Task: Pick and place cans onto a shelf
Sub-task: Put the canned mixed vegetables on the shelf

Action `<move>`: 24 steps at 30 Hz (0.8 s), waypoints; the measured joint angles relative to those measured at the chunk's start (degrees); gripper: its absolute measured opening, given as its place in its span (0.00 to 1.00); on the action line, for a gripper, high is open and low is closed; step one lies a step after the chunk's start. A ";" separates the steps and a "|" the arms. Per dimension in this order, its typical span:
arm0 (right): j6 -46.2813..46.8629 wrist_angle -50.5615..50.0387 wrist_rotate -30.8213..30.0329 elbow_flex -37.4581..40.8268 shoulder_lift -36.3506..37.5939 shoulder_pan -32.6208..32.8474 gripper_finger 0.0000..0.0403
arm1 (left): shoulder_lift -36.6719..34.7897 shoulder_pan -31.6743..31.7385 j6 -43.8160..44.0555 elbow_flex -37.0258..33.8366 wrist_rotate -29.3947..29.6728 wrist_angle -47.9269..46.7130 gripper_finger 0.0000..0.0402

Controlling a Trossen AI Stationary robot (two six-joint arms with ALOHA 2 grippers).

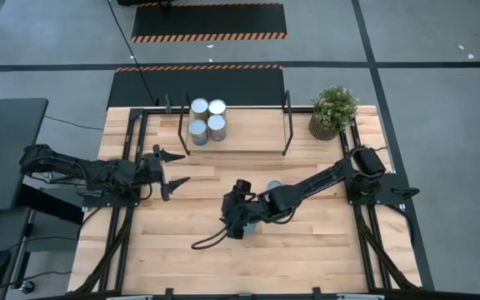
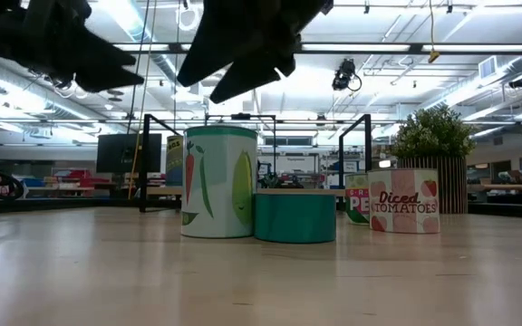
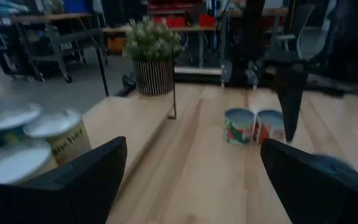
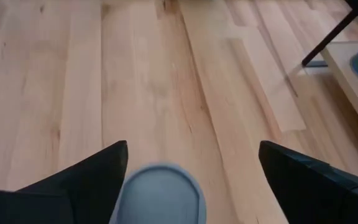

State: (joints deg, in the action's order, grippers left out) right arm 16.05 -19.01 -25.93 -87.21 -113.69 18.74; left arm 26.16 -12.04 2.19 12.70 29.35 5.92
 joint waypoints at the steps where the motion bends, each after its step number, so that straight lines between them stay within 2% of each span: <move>1: 0.00 0.28 -0.01 -0.01 -0.14 -0.02 0.94 | 0.03 0.24 -0.27 0.03 0.01 0.34 0.93; 7: -2.51 -0.20 0.56 0.10 -1.57 0.22 0.99 | 0.10 0.34 0.10 0.03 -0.06 -0.58 0.93; 13: -4.15 0.02 5.05 0.10 -1.56 -0.07 0.99 | 0.10 0.36 1.49 0.03 -0.10 -1.47 0.93; 20: -4.27 -1.10 2.42 2.17 -1.62 1.09 0.99 | 0.09 0.36 3.71 0.01 -1.38 -3.15 0.93; 24: -4.22 2.51 3.19 5.31 -1.60 1.01 0.99 | 0.10 0.36 4.64 0.01 -1.84 -3.24 0.93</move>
State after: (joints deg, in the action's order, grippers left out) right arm 11.83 -16.50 -22.74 -81.91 -115.28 19.75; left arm 26.26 -11.68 6.83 12.71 27.51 2.68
